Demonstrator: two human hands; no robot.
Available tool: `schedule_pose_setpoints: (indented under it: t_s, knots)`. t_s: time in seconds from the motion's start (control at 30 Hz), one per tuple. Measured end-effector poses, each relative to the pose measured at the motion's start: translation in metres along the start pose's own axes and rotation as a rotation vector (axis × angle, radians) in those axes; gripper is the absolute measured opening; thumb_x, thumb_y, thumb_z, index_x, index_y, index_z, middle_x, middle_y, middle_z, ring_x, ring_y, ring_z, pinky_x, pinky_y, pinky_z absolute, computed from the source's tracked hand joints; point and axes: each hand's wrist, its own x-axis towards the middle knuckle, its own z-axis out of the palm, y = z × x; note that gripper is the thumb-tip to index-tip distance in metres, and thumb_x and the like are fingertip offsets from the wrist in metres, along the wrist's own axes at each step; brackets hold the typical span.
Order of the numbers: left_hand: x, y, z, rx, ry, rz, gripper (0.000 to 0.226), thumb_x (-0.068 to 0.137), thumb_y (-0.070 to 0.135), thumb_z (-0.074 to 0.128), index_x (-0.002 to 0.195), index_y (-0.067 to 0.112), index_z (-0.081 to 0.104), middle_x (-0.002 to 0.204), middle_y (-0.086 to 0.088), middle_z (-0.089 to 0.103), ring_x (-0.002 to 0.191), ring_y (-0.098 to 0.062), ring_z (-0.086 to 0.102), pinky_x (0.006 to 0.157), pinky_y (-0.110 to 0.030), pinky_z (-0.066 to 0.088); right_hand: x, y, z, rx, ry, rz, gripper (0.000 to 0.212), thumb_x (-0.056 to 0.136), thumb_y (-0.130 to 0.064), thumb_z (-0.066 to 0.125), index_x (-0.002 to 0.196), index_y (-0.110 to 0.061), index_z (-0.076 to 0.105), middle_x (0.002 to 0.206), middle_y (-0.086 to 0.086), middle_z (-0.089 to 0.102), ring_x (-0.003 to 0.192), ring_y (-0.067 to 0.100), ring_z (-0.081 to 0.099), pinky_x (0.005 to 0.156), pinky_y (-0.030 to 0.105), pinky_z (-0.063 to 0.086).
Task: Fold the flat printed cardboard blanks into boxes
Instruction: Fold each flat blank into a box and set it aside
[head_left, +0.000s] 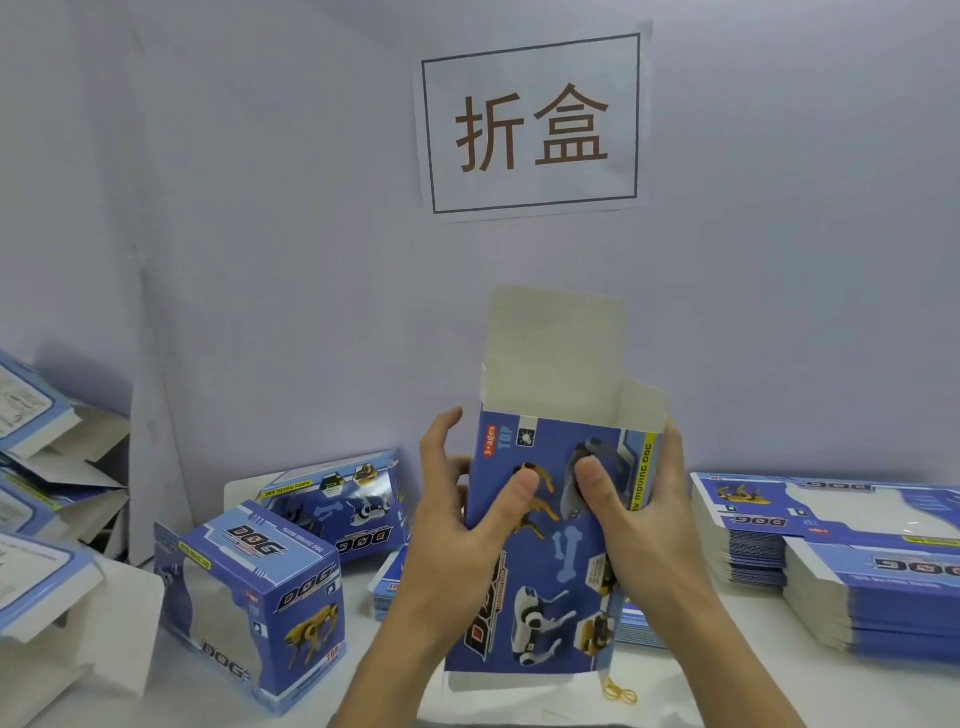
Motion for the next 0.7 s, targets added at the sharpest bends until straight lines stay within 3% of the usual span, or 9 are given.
schedule_pose_setpoints:
  t_s: [0.1, 0.2, 0.27, 0.33, 0.47, 0.57, 0.7]
  knots:
    - [0.001, 0.008, -0.005, -0.025, 0.002, -0.038, 0.084, 0.069, 0.062, 0.076, 0.140, 0.052, 0.031, 0.117, 0.007, 0.068, 0.099, -0.017, 0.073, 0.079, -0.039, 0.062, -0.002, -0.001, 0.003, 0.008, -0.024, 0.020, 0.085, 0.072, -0.042, 0.073, 0.147, -0.031, 0.033, 0.098, -0.026, 0.069, 0.089, 0.003, 0.072, 0.058, 0.022, 0.059]
    - [0.003, 0.016, -0.006, -0.030, 0.053, 0.028, 0.089, 0.066, 0.056, 0.071, 0.144, 0.049, 0.029, 0.112, 0.021, 0.069, 0.089, -0.005, 0.073, 0.065, -0.018, 0.058, -0.004, -0.002, 0.010, 0.008, -0.092, 0.034, 0.097, 0.064, -0.055, 0.076, 0.147, -0.048, 0.027, 0.111, -0.016, 0.070, 0.100, 0.014, 0.073, 0.074, 0.043, 0.063]
    - [0.004, 0.017, -0.005, -0.015, 0.110, 0.073, 0.087, 0.065, 0.054, 0.072, 0.142, 0.049, 0.031, 0.106, 0.018, 0.071, 0.084, -0.008, 0.074, 0.062, -0.017, 0.057, -0.004, -0.005, 0.012, 0.024, -0.122, 0.033, 0.099, 0.065, -0.057, 0.078, 0.147, -0.049, 0.023, 0.114, -0.018, 0.069, 0.103, 0.014, 0.072, 0.080, 0.048, 0.062]
    - [0.004, 0.016, -0.006, 0.003, 0.169, 0.089, 0.088, 0.063, 0.054, 0.074, 0.140, 0.050, 0.031, 0.102, 0.012, 0.070, 0.082, -0.018, 0.075, 0.062, -0.026, 0.060, -0.005, -0.008, 0.013, 0.038, -0.177, 0.033, 0.097, 0.074, -0.052, 0.081, 0.148, -0.052, 0.018, 0.116, -0.021, 0.068, 0.105, 0.014, 0.071, 0.082, 0.043, 0.062]
    - [0.004, 0.015, -0.011, 0.060, 0.227, 0.118, 0.088, 0.064, 0.054, 0.072, 0.138, 0.056, 0.026, 0.096, 0.020, 0.068, 0.078, -0.020, 0.075, 0.061, -0.030, 0.061, -0.006, -0.012, 0.013, 0.035, -0.291, 0.010, 0.102, 0.075, -0.035, 0.080, 0.147, -0.058, 0.012, 0.123, -0.024, 0.065, 0.111, 0.004, 0.067, 0.083, 0.012, 0.053]
    - [0.003, 0.016, -0.013, 0.038, 0.152, 0.139, 0.076, 0.070, 0.048, 0.072, 0.135, 0.055, 0.034, 0.103, 0.015, 0.070, 0.076, -0.026, 0.075, 0.056, -0.034, 0.062, -0.005, -0.017, 0.014, 0.043, -0.311, -0.021, 0.097, 0.075, -0.040, 0.076, 0.146, -0.059, 0.013, 0.122, -0.021, 0.067, 0.109, 0.010, 0.069, 0.085, 0.021, 0.057]
    - [0.001, 0.014, -0.010, 0.029, 0.082, 0.158, 0.061, 0.077, 0.044, 0.071, 0.133, 0.045, 0.048, 0.111, 0.002, 0.069, 0.080, -0.028, 0.076, 0.057, -0.037, 0.062, -0.005, -0.020, 0.012, 0.061, -0.253, -0.052, 0.078, 0.078, -0.042, 0.072, 0.141, -0.056, 0.029, 0.116, -0.014, 0.071, 0.102, 0.017, 0.073, 0.079, 0.031, 0.061]
